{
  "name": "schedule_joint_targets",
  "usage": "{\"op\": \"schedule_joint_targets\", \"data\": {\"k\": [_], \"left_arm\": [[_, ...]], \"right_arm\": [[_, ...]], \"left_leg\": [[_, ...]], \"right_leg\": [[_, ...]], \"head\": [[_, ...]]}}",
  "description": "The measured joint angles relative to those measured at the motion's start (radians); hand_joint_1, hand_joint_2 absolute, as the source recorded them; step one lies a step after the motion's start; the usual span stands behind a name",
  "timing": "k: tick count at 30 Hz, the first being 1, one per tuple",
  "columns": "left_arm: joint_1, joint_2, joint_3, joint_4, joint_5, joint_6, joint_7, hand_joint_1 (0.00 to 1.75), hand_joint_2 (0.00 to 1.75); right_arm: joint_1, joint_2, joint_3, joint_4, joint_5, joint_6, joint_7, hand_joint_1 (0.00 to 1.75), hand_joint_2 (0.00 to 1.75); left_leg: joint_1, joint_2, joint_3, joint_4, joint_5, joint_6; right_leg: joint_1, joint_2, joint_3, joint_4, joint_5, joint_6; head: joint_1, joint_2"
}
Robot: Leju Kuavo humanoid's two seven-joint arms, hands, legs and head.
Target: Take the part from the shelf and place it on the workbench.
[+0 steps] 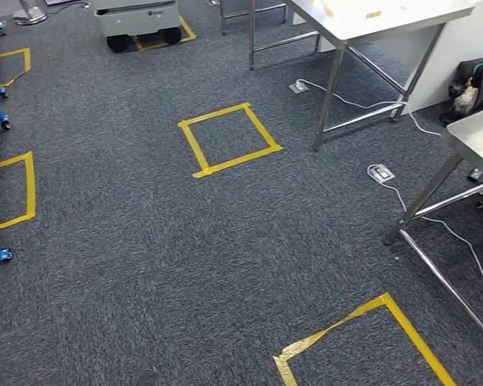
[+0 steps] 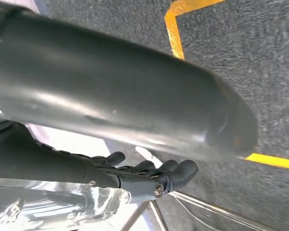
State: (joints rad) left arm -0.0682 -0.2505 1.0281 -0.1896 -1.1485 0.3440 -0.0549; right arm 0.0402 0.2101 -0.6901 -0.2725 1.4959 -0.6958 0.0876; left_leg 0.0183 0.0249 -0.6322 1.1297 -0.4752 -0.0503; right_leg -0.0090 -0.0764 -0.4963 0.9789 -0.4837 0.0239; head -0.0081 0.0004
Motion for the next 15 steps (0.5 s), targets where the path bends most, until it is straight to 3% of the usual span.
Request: {"op": "schedule_joint_targets", "data": {"k": [1,3,5,6,8,9,11,12,13,15], "left_arm": [[-0.002,0.0,0.0,0.0,-0.001,-0.001,0.0,0.0,0.0],[-0.006,-0.002,0.0,0.0,-0.002,-0.003,0.0,0.0,0.0],[-0.006,-0.001,0.0,0.0,-0.003,-0.004,0.002,0.0,0.0],[-0.004,0.0,0.0,0.0,-0.003,-0.004,0.004,0.0,0.0],[-0.002,0.001,0.0,0.0,-0.003,-0.004,0.006,0.0,0.0],[-0.003,0.001,0.0,0.0,-0.003,-0.004,0.007,0.0,0.0],[-0.005,0.001,0.0,0.0,-0.004,-0.004,0.007,0.0,0.0],[-0.005,0.001,0.0,0.0,-0.003,-0.004,0.006,0.0,0.0],[-0.004,0.001,0.0,0.0,-0.003,-0.003,0.005,0.0,0.0],[-0.003,0.0,0.001,0.0,-0.001,0.0,0.001,0.0,0.0]], "right_arm": [[0.0,0.0,-0.002,-0.001,0.001,0.0,0.0,0.0,0.0],[0.0,0.0,-0.005,-0.002,0.001,0.0,0.0,0.0,0.0],[-0.004,0.001,-0.008,-0.002,0.002,0.0,0.0,0.0,0.0],[-0.006,0.001,-0.009,-0.002,0.002,0.0,0.0,0.0,0.0],[-0.008,0.002,-0.01,-0.002,0.002,0.0,0.0,0.0,0.0],[-0.007,0.002,-0.011,-0.002,0.002,0.0,0.0,0.0,0.0],[-0.003,0.002,-0.014,-0.002,0.001,0.0,-0.001,0.0,0.0],[-0.002,0.002,-0.016,-0.002,0.001,0.0,-0.004,0.0,0.0],[-0.001,0.003,-0.02,-0.003,0.0,0.0,-0.007,0.0,0.0],[-0.002,0.004,-0.027,-0.005,0.0,0.0,-0.012,0.0,0.0]], "left_leg": [[0.001,0.026,0.035,-0.063,0.021,-0.002],[-0.001,0.055,0.068,-0.127,0.032,0.011],[-0.006,0.033,0.066,-0.131,0.029,0.034],[-0.007,0.021,0.064,-0.132,0.03,0.041],[-0.006,-0.002,0.063,-0.135,0.035,0.055],[-0.007,-0.013,0.062,-0.135,0.036,0.06],[-0.011,-0.04,0.061,-0.135,0.037,0.067],[-0.014,-0.055,0.061,-0.135,0.037,0.068],[-0.015,-0.071,0.061,-0.135,0.038,0.068],[-0.016,-0.103,0.063,-0.135,0.039,0.067]], "right_leg": [[0.001,-0.01,-0.001,0.005,-0.006,0.008],[0.005,-0.03,-0.001,0.01,-0.016,0.022],[0.003,-0.05,0.007,0.007,-0.021,0.033],[0.0,-0.039,0.009,0.011,-0.028,0.039],[-0.005,0.013,-0.013,0.07,-0.069,0.047],[-0.005,0.046,-0.042,0.132,-0.103,0.047],[-0.003,0.07,-0.111,0.268,-0.158,0.042],[-0.002,0.073,-0.134,0.303,-0.16,0.039],[-0.001,0.075,-0.14,0.3,-0.142,0.034],[0.0,0.097,-0.1,0.189,-0.066,0.025]], "head": [[-0.002,0.0],[0.0,0.0],[0.006,0.0],[0.008,0.0],[0.012,0.0],[0.016,0.0],[0.018,0.0],[0.018,0.0],[0.018,0.0],[0.018,0.0]]}}
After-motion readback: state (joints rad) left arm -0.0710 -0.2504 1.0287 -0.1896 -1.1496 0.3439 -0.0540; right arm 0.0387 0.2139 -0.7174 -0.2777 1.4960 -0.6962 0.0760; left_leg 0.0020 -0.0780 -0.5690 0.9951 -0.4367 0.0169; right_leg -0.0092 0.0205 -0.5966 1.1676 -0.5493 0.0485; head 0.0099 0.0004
